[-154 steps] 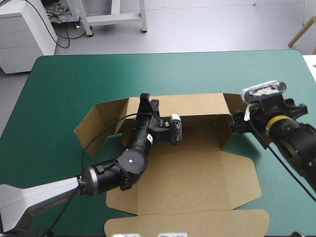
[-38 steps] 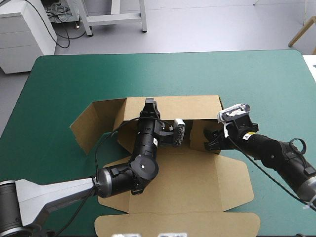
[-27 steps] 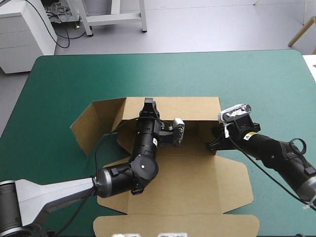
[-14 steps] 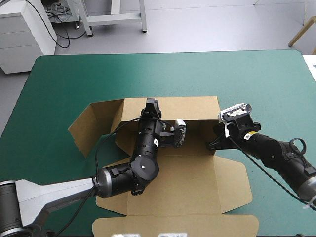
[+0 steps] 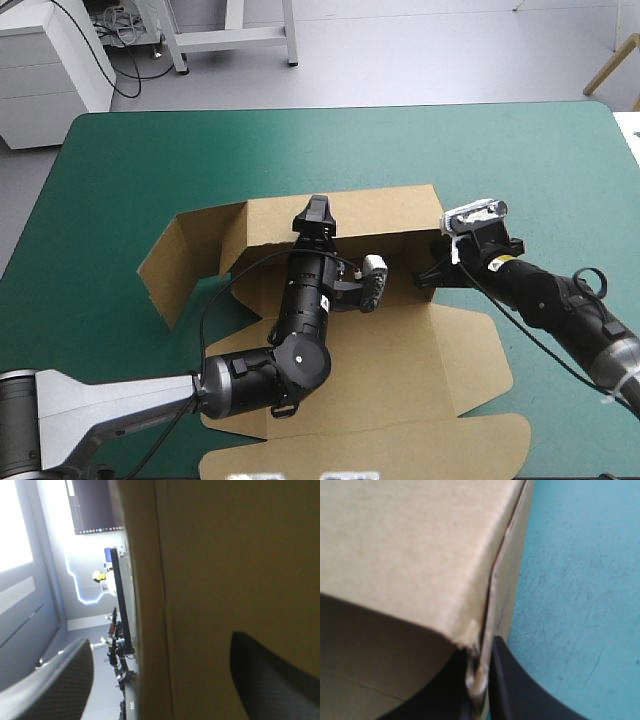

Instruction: Fold the box

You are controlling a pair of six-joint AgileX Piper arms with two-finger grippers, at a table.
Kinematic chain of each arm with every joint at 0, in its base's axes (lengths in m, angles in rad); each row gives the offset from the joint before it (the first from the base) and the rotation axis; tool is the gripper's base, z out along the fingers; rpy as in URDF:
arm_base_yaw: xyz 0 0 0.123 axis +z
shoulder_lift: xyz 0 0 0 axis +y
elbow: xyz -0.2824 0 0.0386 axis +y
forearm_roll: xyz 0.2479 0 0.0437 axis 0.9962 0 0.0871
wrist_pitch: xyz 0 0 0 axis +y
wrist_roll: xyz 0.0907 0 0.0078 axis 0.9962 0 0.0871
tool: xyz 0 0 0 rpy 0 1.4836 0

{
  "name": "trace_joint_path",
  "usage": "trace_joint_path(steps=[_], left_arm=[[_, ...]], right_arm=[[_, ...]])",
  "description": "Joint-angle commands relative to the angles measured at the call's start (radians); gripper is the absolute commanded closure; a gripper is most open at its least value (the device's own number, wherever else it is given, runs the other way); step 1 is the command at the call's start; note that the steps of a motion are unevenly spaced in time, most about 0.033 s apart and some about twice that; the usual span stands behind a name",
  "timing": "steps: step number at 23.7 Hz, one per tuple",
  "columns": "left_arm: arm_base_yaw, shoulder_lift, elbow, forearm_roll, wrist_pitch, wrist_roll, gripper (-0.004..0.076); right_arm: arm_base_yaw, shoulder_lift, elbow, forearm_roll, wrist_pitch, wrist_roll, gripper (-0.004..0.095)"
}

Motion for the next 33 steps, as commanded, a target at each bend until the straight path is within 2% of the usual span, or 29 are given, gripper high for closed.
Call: trace_joint_path(steps=[1,11,19,20,21,22,23,25,26,28,29,30,31,33], left_arm=[[-0.050,-0.034,-0.026,0.123,0.087,-0.008,0.0179],[-0.085,-0.034,-0.026,0.123,0.103,-0.008,0.0178],[-0.084,-0.034,-0.026,0.119,0.064,-0.018,0.0200],[-0.081,-0.034,-0.026,0.119,0.062,-0.016,0.0241],[-0.075,-0.034,-0.031,0.116,0.062,-0.008,0.0391],[-0.063,-0.034,-0.047,0.099,0.055,-0.004,0.0631],[-0.054,-0.036,-0.062,0.077,0.048,-0.001,0.0734],[-0.009,-0.036,-0.173,-0.159,-0.024,0.145,0.0710],[0.035,-0.036,-0.245,-0.350,-0.075,0.268,0.0710],[0.140,-0.036,-0.411,-0.674,-0.106,0.546,0.0710],[0.195,-0.036,-0.483,-0.824,-0.095,0.674,0.0711],[0.305,-0.036,-0.602,-1.094,-0.041,0.859,0.0711],[0.407,-0.036,-0.691,-1.277,0.015,0.943,0.0711],[0.615,-0.036,-0.812,-1.500,0.090,0.977,0.0711]], right_arm=[[0.001,0.044,-0.100,0.015,-0.103,0.007,0.0921],[-0.066,0.229,-0.297,-0.020,-0.111,0.022,0.0921],[-0.088,0.269,-0.376,-0.065,-0.047,0.022,0.0922],[-0.088,0.269,-0.376,-0.066,-0.047,0.024,0.0922],[-0.088,0.269,-0.376,-0.066,-0.034,0.025,0.0922],[-0.088,0.269,-0.376,-0.066,-0.027,0.026,0.0922],[-0.088,0.269,-0.376,-0.066,-0.024,0.026,0.0922],[-0.088,0.267,-0.376,-0.066,-0.023,0.026,0.0922],[-0.088,0.267,-0.376,-0.066,-0.020,0.026,0.0922],[-0.088,0.267,-0.376,-0.066,-0.016,0.026,0.0922],[-0.088,0.267,-0.376,-0.069,-0.016,0.026,0.0922],[-0.088,0.267,-0.376,-0.070,-0.016,0.026,0.0922],[-0.088,0.267,-0.376,-0.070,-0.016,0.026,0.0922],[-0.088,0.267,-0.376,-0.070,-0.016,0.026,0.0922]])
